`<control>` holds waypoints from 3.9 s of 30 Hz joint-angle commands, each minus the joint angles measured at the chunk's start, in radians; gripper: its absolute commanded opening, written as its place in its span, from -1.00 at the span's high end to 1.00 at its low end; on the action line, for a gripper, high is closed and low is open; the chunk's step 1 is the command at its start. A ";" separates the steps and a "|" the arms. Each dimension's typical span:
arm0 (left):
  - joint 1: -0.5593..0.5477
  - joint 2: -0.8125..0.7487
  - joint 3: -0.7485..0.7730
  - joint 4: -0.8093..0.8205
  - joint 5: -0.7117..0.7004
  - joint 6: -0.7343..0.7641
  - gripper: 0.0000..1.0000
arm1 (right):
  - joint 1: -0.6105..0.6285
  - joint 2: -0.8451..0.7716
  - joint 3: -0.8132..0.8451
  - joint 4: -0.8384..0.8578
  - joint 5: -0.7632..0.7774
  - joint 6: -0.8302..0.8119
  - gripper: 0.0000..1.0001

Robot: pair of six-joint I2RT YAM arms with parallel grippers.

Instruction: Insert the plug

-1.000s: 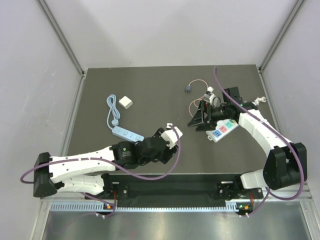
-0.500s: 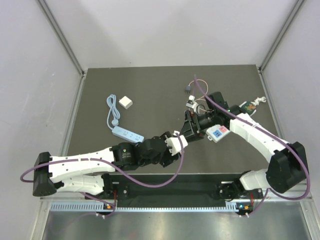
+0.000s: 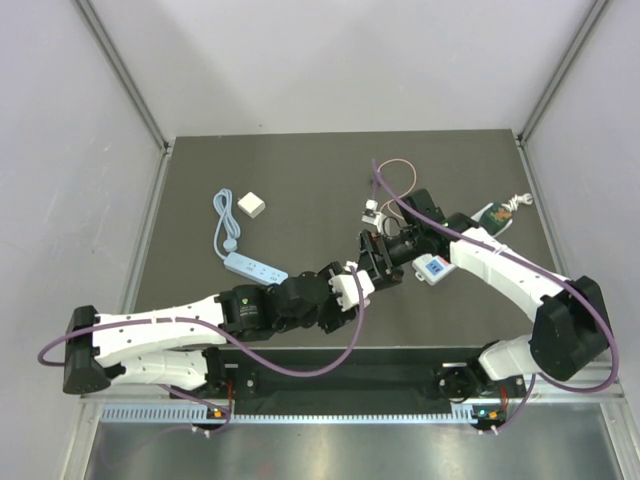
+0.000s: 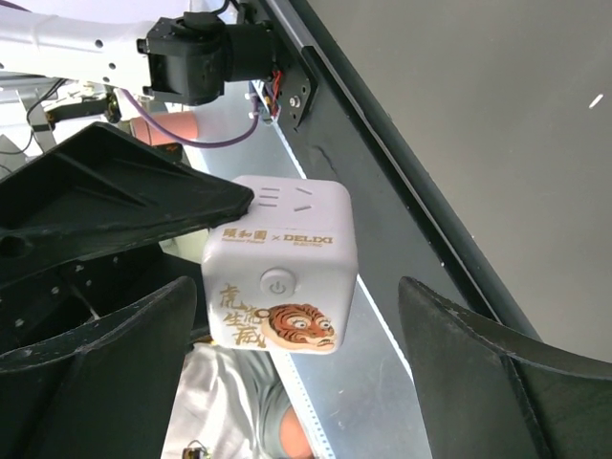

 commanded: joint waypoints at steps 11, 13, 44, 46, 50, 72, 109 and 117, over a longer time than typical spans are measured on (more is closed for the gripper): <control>-0.005 -0.070 -0.006 0.135 -0.003 0.006 1.00 | 0.051 0.003 -0.032 0.159 -0.064 0.063 -0.64; -0.005 -0.073 -0.009 0.135 -0.008 0.007 1.00 | 0.059 0.001 -0.040 0.160 -0.064 0.070 -0.61; -0.005 -0.145 -0.034 0.201 -0.044 0.026 -0.90 | -0.351 -0.020 0.123 -0.117 0.252 -0.215 1.00; -0.005 -0.138 -0.051 0.226 -0.095 0.006 -0.93 | -0.381 0.003 0.157 -0.160 0.346 -0.227 1.00; -0.005 -0.107 -0.048 0.253 -0.156 -0.011 -0.96 | -0.404 0.029 0.274 -0.220 0.499 -0.246 1.00; 0.370 0.005 0.084 -0.029 -0.049 -0.242 -0.97 | -0.553 0.034 0.306 -0.271 0.811 -0.638 1.00; 0.376 -0.017 0.041 -0.038 -0.095 -0.203 -0.98 | -0.541 0.155 0.175 -0.208 0.677 -0.873 1.00; 0.376 -0.023 0.038 -0.040 -0.107 -0.200 -0.97 | -0.535 0.175 0.178 -0.223 0.714 -0.893 1.00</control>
